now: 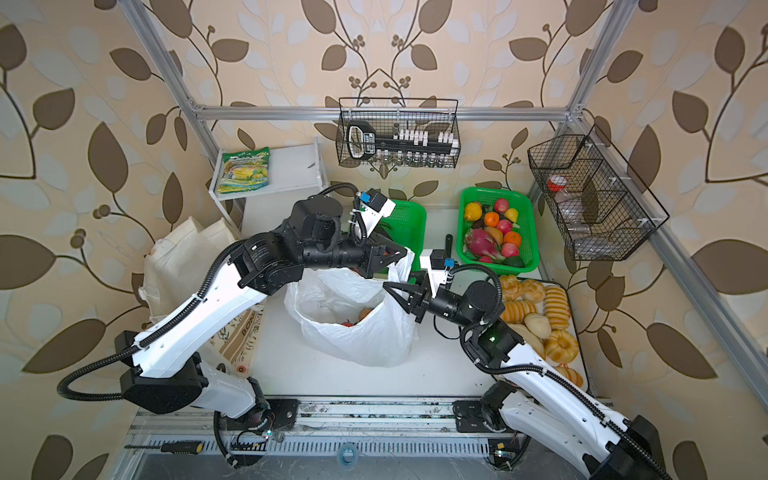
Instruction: Place the mixed food into the grocery bags and tie them
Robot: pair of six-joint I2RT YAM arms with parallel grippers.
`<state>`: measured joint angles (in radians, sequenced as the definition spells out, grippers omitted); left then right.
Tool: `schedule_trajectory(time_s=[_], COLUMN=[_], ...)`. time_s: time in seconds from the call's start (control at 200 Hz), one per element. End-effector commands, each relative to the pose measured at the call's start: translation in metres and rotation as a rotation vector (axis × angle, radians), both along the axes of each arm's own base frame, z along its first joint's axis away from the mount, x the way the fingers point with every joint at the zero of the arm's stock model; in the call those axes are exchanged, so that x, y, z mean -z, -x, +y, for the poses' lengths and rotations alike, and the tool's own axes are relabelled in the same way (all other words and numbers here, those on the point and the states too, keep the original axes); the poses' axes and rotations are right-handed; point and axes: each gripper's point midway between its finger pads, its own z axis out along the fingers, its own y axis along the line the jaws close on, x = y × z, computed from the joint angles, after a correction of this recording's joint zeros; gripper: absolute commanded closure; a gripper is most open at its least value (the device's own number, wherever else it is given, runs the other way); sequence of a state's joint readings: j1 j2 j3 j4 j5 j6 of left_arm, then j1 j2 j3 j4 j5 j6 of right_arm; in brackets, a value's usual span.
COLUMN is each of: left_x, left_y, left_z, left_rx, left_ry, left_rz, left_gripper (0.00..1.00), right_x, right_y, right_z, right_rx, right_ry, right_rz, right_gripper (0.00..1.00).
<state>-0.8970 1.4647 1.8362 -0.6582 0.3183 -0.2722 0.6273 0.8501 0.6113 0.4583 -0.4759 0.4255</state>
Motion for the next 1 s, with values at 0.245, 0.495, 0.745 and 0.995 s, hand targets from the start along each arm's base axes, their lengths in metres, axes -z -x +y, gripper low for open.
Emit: schedule_trajectory(time_s=[0.245,0.495,0.745,0.995], left_x=[-0.039,-0.040,-0.039,-0.035], left_y=[0.025,0.023,0.008,0.001], left_z=[0.008,0.014,0.028,0.030], left_rx=[0.081,0.051,-0.070,-0.112], left_ry=[0.108,0.107,0.099,0.088], left_rz=[-0.045,-0.050,-0.083,-0.084], left_gripper=[1.00,1.00,1.00,1.00], right_x=[-0.018,-0.022,-0.014,-0.010], right_y=[0.016,0.017,0.025,0.022], right_z=[0.013,0.016,0.011,0.004], right_rx=[-0.174,-0.243,-0.256,-0.206], right_ry=[-0.004,-0.002,0.007,-0.005], right_rz=[-0.150,-0.171,-0.145,-0.101], right_gripper=[0.53,0.58,0.86,1.00])
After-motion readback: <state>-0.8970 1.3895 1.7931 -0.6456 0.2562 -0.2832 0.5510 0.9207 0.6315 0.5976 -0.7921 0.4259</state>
